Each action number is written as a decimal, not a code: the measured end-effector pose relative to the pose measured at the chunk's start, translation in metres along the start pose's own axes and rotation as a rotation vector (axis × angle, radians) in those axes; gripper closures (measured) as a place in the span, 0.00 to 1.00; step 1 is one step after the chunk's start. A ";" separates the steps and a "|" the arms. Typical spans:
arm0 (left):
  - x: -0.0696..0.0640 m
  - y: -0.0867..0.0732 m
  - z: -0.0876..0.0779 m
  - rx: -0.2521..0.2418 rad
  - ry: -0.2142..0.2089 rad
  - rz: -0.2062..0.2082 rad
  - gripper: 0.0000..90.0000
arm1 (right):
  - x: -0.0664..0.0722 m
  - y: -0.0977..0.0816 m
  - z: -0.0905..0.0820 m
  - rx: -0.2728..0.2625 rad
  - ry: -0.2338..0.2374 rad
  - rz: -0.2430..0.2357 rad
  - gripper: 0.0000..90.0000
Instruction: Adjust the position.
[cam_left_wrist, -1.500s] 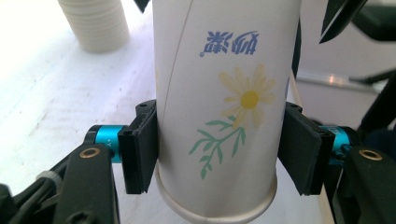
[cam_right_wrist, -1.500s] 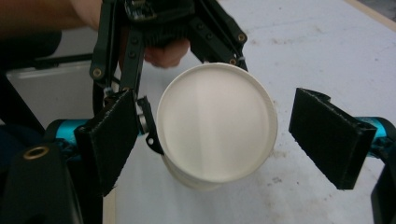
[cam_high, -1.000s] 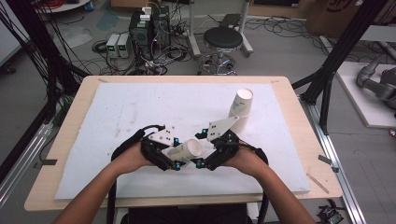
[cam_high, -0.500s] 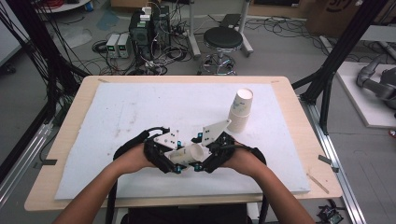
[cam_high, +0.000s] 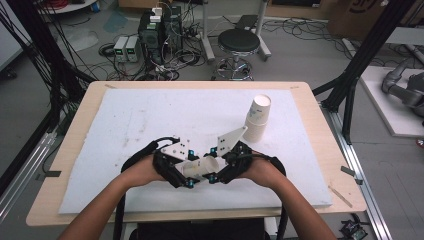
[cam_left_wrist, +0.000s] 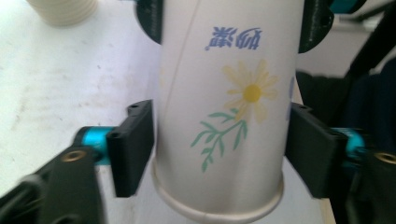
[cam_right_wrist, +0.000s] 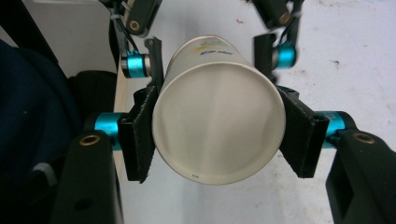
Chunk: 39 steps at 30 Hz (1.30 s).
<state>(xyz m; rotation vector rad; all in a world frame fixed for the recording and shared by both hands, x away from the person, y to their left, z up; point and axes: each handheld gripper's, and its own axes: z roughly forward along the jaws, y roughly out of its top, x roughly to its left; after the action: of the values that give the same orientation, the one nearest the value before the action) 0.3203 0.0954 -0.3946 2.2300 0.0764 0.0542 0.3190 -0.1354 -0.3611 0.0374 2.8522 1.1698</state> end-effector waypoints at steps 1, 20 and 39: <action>0.000 -0.002 -0.002 -0.031 0.010 -0.016 0.19 | 0.000 -0.002 -0.002 -0.009 0.003 0.025 0.41; -0.003 -0.028 -0.018 -0.413 0.147 -0.145 0.20 | 0.004 -0.050 -0.022 -0.245 -0.083 0.169 0.41; -0.004 -0.039 -0.001 -0.477 0.131 -0.154 0.19 | 0.005 -0.064 -0.024 -0.335 -0.093 0.190 0.41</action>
<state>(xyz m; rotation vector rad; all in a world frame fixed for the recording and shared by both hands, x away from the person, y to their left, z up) 0.3145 0.1200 -0.4245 1.7371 0.2776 0.1215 0.3122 -0.1973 -0.3891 0.3436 2.5812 1.6200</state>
